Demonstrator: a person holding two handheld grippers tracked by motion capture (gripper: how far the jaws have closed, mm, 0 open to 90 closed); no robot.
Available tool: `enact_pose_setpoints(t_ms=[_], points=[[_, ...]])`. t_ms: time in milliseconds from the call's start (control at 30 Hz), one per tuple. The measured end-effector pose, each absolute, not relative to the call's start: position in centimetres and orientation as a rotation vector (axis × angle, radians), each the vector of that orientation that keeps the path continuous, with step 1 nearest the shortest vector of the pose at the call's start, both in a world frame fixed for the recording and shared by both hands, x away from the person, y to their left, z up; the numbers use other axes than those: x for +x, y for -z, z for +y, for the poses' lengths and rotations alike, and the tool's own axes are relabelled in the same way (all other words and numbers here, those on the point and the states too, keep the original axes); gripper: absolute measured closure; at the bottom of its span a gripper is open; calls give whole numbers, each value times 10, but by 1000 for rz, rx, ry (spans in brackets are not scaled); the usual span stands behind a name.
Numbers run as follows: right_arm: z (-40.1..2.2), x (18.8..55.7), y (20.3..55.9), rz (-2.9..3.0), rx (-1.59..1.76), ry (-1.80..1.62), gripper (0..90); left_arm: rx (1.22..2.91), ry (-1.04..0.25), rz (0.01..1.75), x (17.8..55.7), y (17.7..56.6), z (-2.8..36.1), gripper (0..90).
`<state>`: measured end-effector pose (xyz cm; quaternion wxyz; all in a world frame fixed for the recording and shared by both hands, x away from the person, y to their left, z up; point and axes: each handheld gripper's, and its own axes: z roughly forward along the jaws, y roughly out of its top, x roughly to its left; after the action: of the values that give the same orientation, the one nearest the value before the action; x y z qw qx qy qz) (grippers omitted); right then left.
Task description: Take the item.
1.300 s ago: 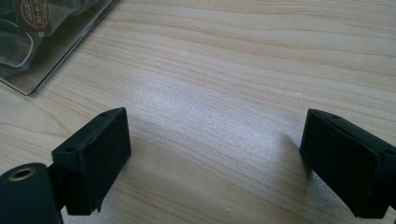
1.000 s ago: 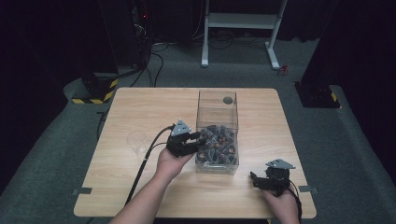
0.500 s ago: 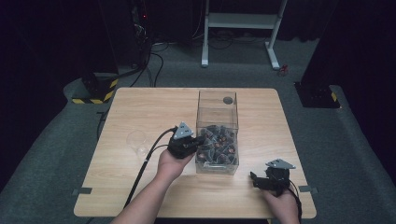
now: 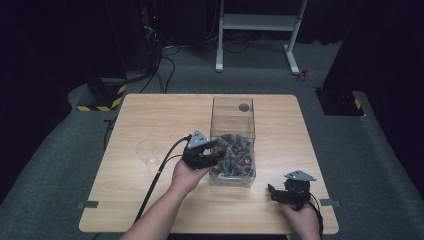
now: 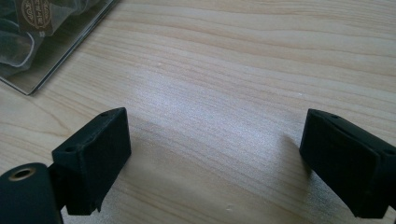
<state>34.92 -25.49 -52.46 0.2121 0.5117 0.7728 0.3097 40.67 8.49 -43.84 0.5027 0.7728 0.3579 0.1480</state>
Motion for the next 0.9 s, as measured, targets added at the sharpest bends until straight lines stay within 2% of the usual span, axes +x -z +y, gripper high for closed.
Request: enact_pose_setpoints(t_ms=[100, 133, 267, 333, 900], points=[[-255, 349, 525, 2147, 1421, -861, 86, 1900, -348, 872, 407, 441, 85, 588], [-255, 349, 525, 2147, 1420, -861, 86, 1906, -349, 867, 407, 441, 85, 665], [-255, 349, 525, 2147, 1421, -861, 86, 1913, -361, 848, 405, 440, 86, 835], [-255, 349, 525, 2147, 1420, -861, 86, 1917, -366, 837, 404, 439, 86, 884], [-255, 349, 525, 2147, 1420, -861, 86, 1836, -336, 806, 395, 428, 94, 898]])
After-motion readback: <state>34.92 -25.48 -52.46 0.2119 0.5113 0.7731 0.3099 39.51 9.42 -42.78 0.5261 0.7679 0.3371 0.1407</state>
